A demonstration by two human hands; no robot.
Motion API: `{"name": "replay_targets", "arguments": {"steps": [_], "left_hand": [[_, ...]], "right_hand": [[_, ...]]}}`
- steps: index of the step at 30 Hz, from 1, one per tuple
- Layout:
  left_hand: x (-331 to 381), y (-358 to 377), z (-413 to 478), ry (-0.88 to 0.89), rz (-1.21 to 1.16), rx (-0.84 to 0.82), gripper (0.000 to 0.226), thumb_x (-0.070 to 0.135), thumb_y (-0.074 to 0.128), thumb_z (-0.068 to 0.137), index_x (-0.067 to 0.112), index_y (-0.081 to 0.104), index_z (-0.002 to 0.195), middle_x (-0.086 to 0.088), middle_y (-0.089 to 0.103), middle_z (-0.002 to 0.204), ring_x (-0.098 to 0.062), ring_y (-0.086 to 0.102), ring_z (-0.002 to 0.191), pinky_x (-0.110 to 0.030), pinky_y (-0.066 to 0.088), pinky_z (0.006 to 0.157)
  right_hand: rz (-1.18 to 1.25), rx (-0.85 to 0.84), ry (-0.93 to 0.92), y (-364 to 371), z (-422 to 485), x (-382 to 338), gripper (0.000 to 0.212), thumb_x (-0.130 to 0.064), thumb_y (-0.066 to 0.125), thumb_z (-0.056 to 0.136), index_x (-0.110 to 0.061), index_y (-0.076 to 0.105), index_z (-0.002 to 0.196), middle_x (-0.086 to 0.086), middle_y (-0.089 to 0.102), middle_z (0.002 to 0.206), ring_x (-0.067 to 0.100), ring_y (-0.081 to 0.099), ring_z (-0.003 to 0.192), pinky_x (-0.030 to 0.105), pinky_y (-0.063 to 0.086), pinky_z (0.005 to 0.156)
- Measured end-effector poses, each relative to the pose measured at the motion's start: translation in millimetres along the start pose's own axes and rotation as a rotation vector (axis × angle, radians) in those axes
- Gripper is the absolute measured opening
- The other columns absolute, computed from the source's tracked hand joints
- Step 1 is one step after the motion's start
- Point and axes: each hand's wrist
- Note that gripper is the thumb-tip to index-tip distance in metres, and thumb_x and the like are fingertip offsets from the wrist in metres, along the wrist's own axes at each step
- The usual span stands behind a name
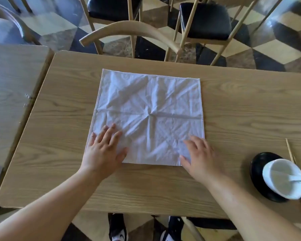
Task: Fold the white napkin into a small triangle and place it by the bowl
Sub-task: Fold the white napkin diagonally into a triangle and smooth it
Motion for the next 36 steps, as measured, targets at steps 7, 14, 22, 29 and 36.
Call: {"name": "replay_targets", "arguments": {"steps": [7,14,22,29,36], "left_hand": [[-10.7,15.1,-15.1,-0.006,0.018,-0.029,0.076,0.073,0.022,0.100,0.041,0.009,0.168,0.005,-0.001,0.178,-0.014,-0.013,0.164,-0.053,-0.004,0.132],[-10.0,10.6,-21.6,-0.021,0.039,-0.098,0.077,0.075,0.012,0.099,0.042,-0.009,0.164,0.009,-0.018,0.175,-0.010,-0.027,0.159,-0.050,-0.012,0.131],[-13.0,12.2,-58.6,-0.020,0.034,-0.139,0.077,0.074,0.012,0.099,0.040,-0.009,0.165,0.008,-0.020,0.176,-0.011,-0.028,0.159,-0.053,-0.010,0.131],[-13.2,17.6,-93.1,-0.024,0.020,-0.140,0.077,0.075,0.010,0.101,0.038,-0.006,0.167,0.007,-0.020,0.176,-0.013,-0.025,0.160,-0.054,-0.008,0.131],[-13.6,19.5,-119.1,-0.009,0.039,-0.161,0.077,0.073,0.012,0.102,0.035,-0.007,0.167,0.005,-0.022,0.176,-0.016,-0.025,0.161,-0.056,-0.007,0.131]], "right_hand": [[-0.042,-0.156,-0.016,11.9,-28.9,11.7,0.074,-0.060,0.010,0.101,-0.024,0.002,0.165,0.001,-0.014,0.174,0.021,-0.014,0.160,0.035,-0.004,0.126],[-0.117,-0.259,-0.030,15.9,-47.9,14.0,0.073,-0.065,-0.005,0.100,-0.028,-0.026,0.158,-0.003,-0.042,0.163,0.013,-0.042,0.149,0.036,-0.024,0.124],[-0.123,-0.251,-0.051,24.9,-82.1,5.6,0.073,-0.065,0.001,0.103,-0.027,-0.024,0.159,-0.002,-0.039,0.165,0.014,-0.039,0.151,0.043,-0.017,0.125],[-0.159,-0.232,-0.102,38.9,-111.6,5.3,0.072,-0.062,0.007,0.108,-0.024,-0.020,0.162,0.001,-0.033,0.169,0.018,-0.032,0.155,0.046,-0.013,0.125],[-0.226,-0.179,-0.136,54.8,-137.9,6.0,0.073,-0.057,0.020,0.111,-0.018,-0.007,0.166,0.007,-0.020,0.174,0.024,-0.018,0.160,0.048,-0.004,0.125]]}}
Point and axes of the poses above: each hand's wrist, its own z-axis towards the middle knuckle, its own y-axis out of the palm, x = y × z
